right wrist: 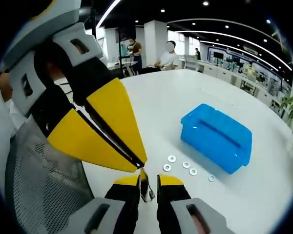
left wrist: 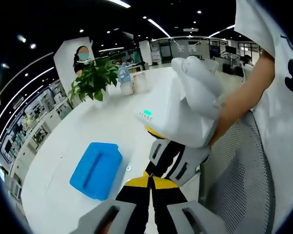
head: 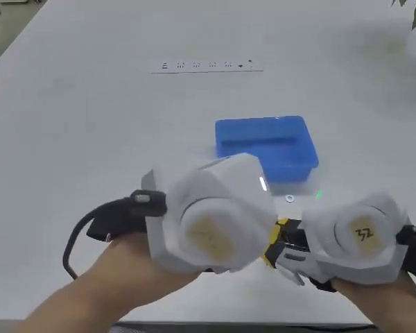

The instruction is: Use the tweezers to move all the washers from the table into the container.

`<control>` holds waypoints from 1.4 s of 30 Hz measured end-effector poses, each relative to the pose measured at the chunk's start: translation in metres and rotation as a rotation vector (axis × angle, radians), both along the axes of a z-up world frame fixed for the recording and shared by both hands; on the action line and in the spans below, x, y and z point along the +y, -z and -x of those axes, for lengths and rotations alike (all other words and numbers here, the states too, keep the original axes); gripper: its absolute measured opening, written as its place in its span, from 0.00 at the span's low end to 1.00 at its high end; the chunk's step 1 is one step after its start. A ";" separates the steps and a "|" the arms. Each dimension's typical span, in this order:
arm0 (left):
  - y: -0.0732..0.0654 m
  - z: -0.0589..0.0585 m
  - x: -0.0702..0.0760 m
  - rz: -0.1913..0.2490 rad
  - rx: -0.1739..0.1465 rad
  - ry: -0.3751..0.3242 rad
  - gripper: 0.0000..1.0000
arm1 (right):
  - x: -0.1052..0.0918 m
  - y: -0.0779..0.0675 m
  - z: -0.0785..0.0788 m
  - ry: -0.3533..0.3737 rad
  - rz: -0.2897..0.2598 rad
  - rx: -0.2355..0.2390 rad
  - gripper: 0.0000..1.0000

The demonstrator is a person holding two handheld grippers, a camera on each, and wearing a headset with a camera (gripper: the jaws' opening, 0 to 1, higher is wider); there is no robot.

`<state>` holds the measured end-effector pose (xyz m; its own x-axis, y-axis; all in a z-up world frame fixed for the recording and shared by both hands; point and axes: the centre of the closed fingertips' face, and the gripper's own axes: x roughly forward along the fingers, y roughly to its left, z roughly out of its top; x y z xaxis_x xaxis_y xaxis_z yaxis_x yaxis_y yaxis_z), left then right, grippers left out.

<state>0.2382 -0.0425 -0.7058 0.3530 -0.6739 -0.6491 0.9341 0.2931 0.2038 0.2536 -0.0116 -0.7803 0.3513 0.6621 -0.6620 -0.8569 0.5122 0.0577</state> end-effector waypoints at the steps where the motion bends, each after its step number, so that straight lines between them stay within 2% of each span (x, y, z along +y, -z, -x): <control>1: -0.001 0.001 0.000 0.005 -0.007 0.000 0.00 | 0.000 0.000 0.000 -0.001 0.003 -0.004 0.09; 3: -0.001 0.000 0.002 0.011 -0.003 -0.018 0.00 | 0.000 -0.002 0.000 -0.004 0.003 -0.009 0.12; 7: -0.001 -0.004 0.005 0.005 -0.019 -0.038 0.00 | 0.001 -0.003 0.001 -0.020 0.014 -0.019 0.14; 10: 0.001 -0.007 0.008 -0.007 -0.032 -0.043 0.00 | 0.002 -0.001 0.003 -0.035 0.023 -0.015 0.11; 13: 0.000 -0.008 0.009 0.000 -0.031 -0.046 0.00 | 0.003 -0.001 0.002 -0.031 0.019 -0.020 0.07; 20: 0.000 -0.007 0.010 -0.008 -0.049 -0.048 0.00 | 0.005 0.000 -0.001 -0.019 0.007 -0.008 0.06; 22: 0.001 -0.009 0.012 0.006 -0.041 -0.095 0.00 | 0.004 0.001 -0.001 -0.021 0.004 -0.001 0.06; 23: 0.000 -0.009 0.013 0.041 -0.018 -0.146 0.00 | 0.005 0.001 -0.001 -0.021 0.000 -0.003 0.06; 25: -0.002 -0.008 0.016 0.085 0.002 -0.184 0.00 | 0.003 0.000 -0.001 -0.022 0.003 -0.011 0.05; 27: -0.001 -0.004 0.024 0.134 0.066 -0.258 0.06 | 0.001 -0.001 -0.002 -0.019 0.001 -0.014 0.05; 28: 0.002 -0.001 0.031 0.153 0.101 -0.302 0.11 | 0.000 -0.003 -0.003 -0.015 -0.006 -0.017 0.05; 32: 0.017 0.008 0.066 0.171 0.143 -0.459 0.25 | 0.000 -0.009 -0.009 0.006 -0.046 -0.008 0.05; 33: 0.021 0.011 0.074 0.164 0.146 -0.490 0.28 | 0.000 -0.011 -0.012 0.011 -0.054 -0.007 0.05; 34: 0.024 0.010 0.090 0.164 0.131 -0.570 0.34 | 0.000 -0.013 -0.015 0.014 -0.061 -0.008 0.05; 35: 0.026 0.012 0.097 0.168 0.136 -0.602 0.41 | 0.001 -0.014 -0.017 0.016 -0.065 -0.010 0.05; 36: 0.028 0.016 0.101 0.164 0.147 -0.603 0.46 | 0.001 -0.015 -0.019 0.017 -0.068 -0.013 0.05; 37: 0.029 0.017 0.111 0.160 0.139 -0.641 0.50 | 0.002 -0.017 -0.023 0.017 -0.071 -0.017 0.05; 39: 0.032 0.020 0.118 0.149 0.137 -0.656 0.55 | 0.003 -0.018 -0.028 0.016 -0.073 -0.026 0.05; 41: 0.034 0.020 0.127 0.148 0.124 -0.719 0.66 | 0.004 -0.018 -0.035 0.020 -0.076 -0.029 0.06; 42: 0.035 0.021 0.128 0.152 0.129 -0.729 0.69 | 0.005 -0.019 -0.038 0.020 -0.078 -0.030 0.06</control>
